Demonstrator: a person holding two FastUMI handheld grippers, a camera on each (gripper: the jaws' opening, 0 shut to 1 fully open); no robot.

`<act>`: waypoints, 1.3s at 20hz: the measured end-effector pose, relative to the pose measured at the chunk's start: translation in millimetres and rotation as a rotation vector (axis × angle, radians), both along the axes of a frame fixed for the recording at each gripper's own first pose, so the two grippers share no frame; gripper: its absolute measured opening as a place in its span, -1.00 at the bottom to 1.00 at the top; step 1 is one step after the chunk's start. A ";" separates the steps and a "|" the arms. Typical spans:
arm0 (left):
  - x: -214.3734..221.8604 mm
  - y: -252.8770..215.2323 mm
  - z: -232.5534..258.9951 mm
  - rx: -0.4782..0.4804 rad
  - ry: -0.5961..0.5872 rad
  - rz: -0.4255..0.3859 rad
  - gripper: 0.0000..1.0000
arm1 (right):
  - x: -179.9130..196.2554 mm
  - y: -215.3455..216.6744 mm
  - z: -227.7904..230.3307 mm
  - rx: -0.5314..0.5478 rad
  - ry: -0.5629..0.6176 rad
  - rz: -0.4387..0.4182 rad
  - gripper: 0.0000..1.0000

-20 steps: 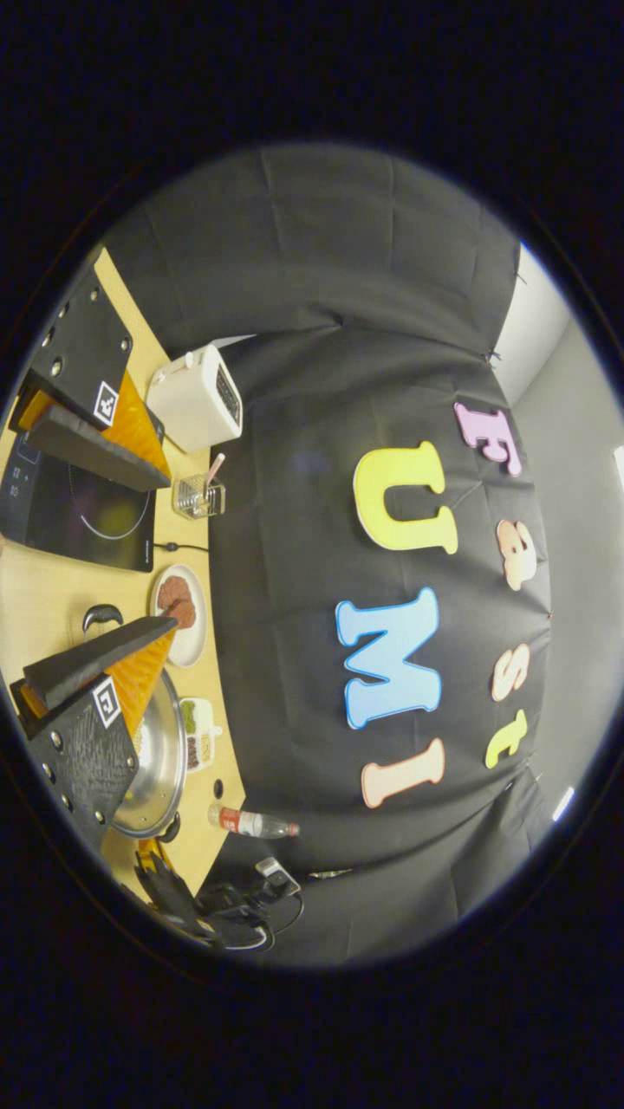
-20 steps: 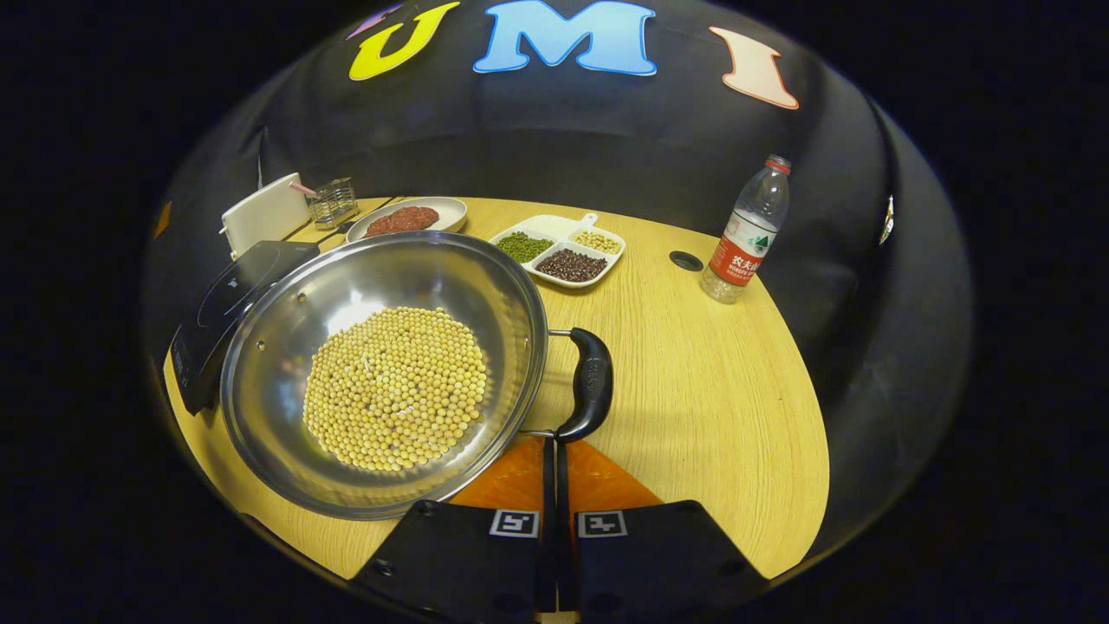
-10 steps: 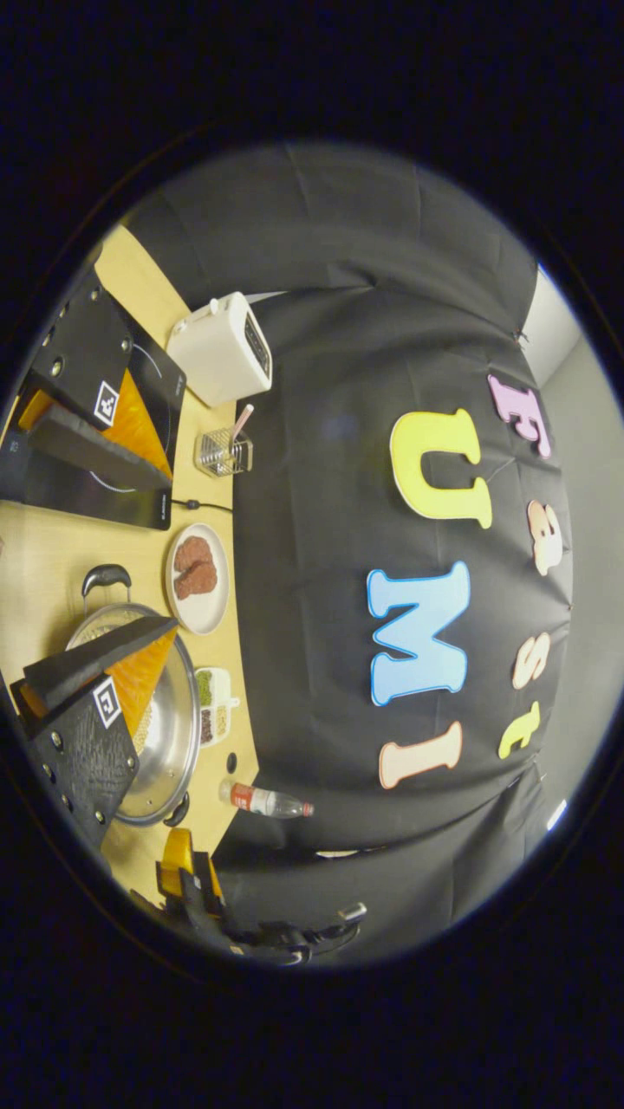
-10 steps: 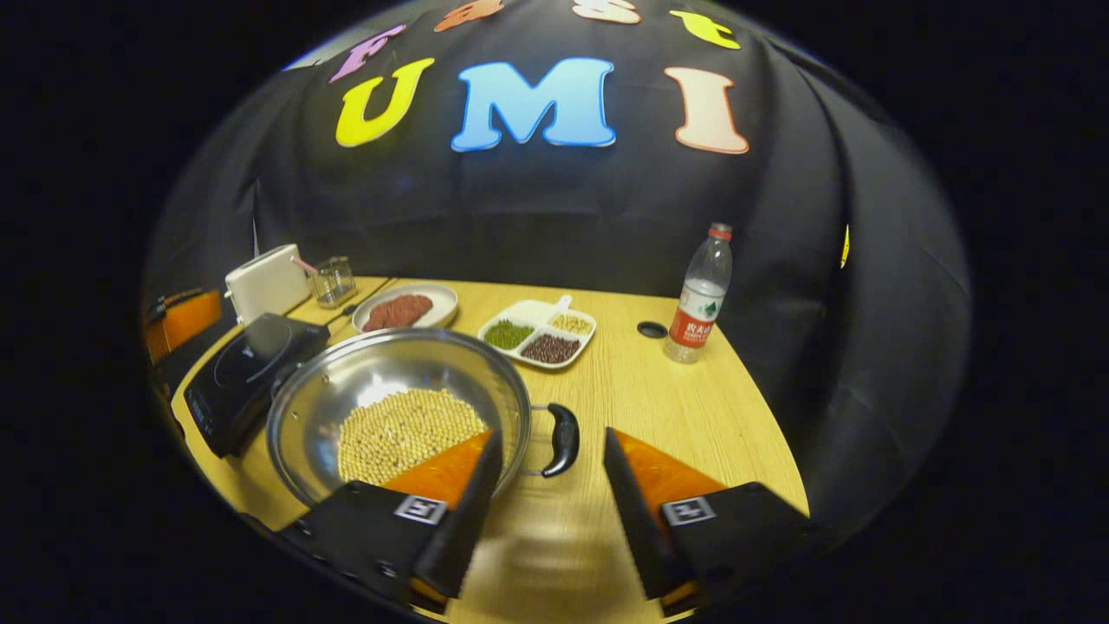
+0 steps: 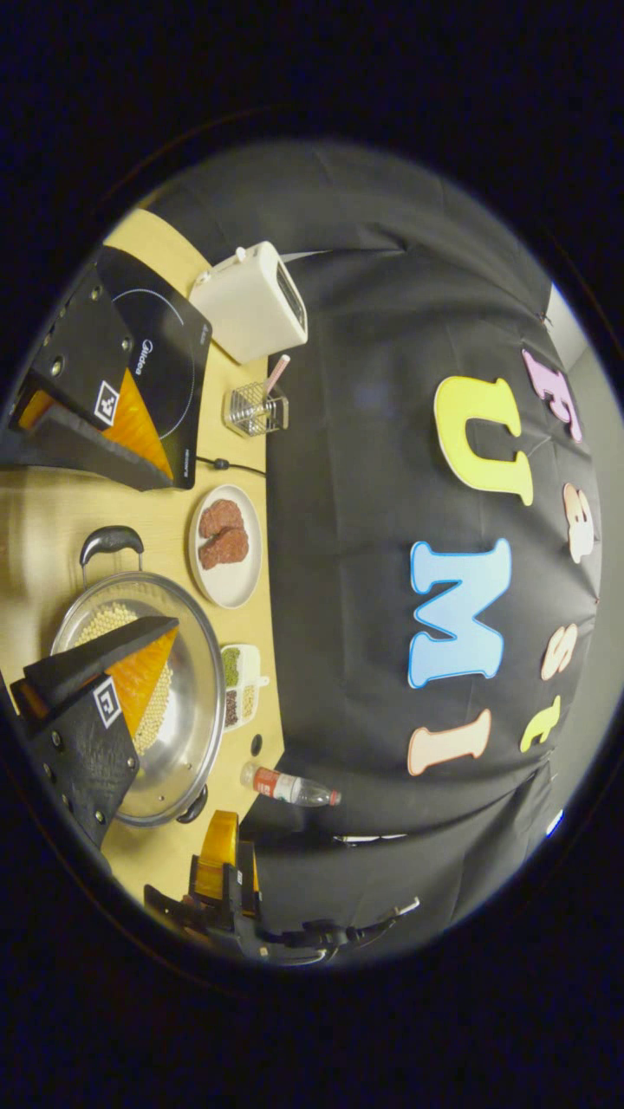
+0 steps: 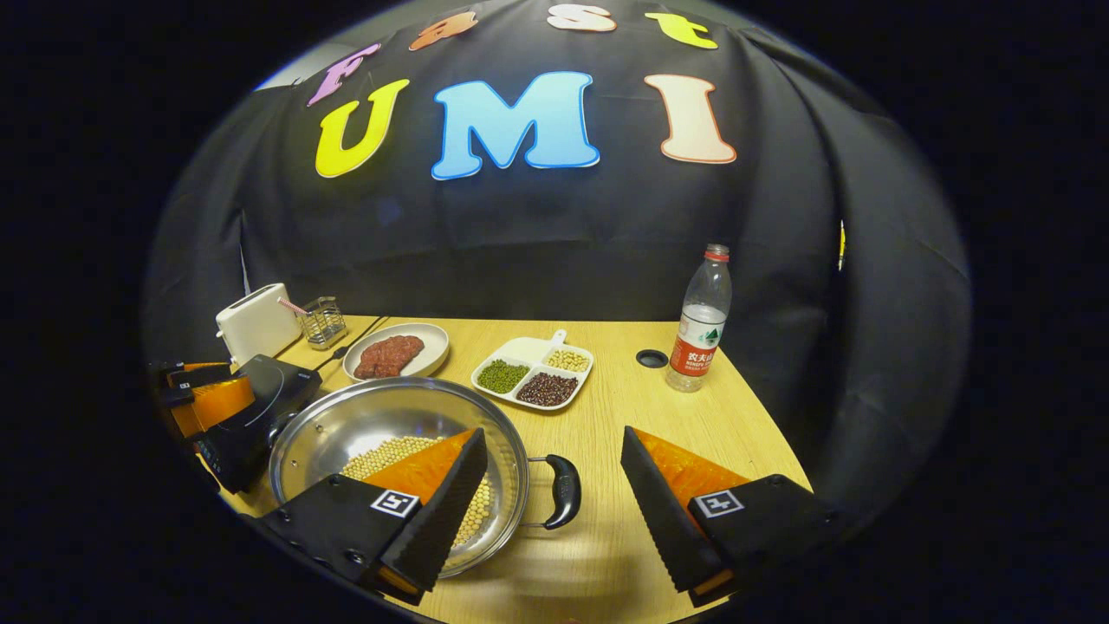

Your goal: First push the handle of the pot to place it horizontally, then grasp the pot with both hands and set it on the induction cooktop.

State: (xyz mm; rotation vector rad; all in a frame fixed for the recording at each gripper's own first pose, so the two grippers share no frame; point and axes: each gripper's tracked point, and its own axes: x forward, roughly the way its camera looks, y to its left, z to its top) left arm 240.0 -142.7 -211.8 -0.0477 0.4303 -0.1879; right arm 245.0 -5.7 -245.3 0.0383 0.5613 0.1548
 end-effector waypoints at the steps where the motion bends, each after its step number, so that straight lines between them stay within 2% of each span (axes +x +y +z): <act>1: 1.8 -1.4 -7.5 -0.006 0.020 -0.001 0.77 | 1.7 1.8 -2.4 -0.002 0.003 0.007 0.99; 2: 4.0 -2.8 -15.2 -0.013 0.040 -0.001 0.77 | 3.1 2.3 -6.4 -0.007 0.005 0.011 0.94; 3: 5.7 -5.3 -24.4 -0.018 0.061 0.001 0.73 | 4.5 2.8 -9.6 -0.011 0.011 0.016 0.99; 8: 5.8 -7.6 -60.9 -0.032 0.163 0.023 0.78 | 7.3 5.6 -33.5 -0.024 0.072 0.038 0.98; 13: 2.6 -4.7 -80.3 -0.031 0.215 0.054 0.78 | 6.9 8.3 -60.6 -0.040 0.141 0.054 0.96; 14: 1.6 -4.7 -83.9 -0.033 0.228 0.056 0.79 | 5.9 8.0 -65.0 -0.038 0.154 0.053 0.92; 15: 2.7 -6.0 -87.5 -0.035 0.237 0.056 0.79 | 5.0 7.9 -68.2 -0.033 0.166 0.049 0.79; 17: 3.5 -4.4 -91.4 -0.022 0.243 0.067 0.73 | 3.1 8.5 -75.8 -0.022 0.196 0.047 0.76; 19: 4.2 -4.9 -95.4 -0.018 0.257 0.073 0.78 | -0.6 11.6 -75.1 -0.002 0.209 0.054 0.73; 20: 4.5 -5.5 -96.9 -0.018 0.265 0.076 0.79 | 1.1 14.2 -79.0 0.003 0.215 0.060 0.52; 21: 3.5 -3.8 -96.2 -0.023 0.261 0.088 0.73 | 2.7 13.2 -78.6 0.000 0.209 0.055 0.48; 22: 3.4 -5.5 -98.0 -0.031 0.267 0.095 0.44 | 2.0 13.6 -79.5 -0.001 0.213 0.052 0.32; 23: 2.6 -8.6 -97.8 -0.049 0.265 0.101 0.43 | 2.6 13.4 -78.7 0.007 0.215 0.045 0.37; 26: 4.5 -6.9 -99.1 -0.046 0.268 0.126 0.17 | 3.2 16.8 -80.1 0.016 0.225 0.034 0.11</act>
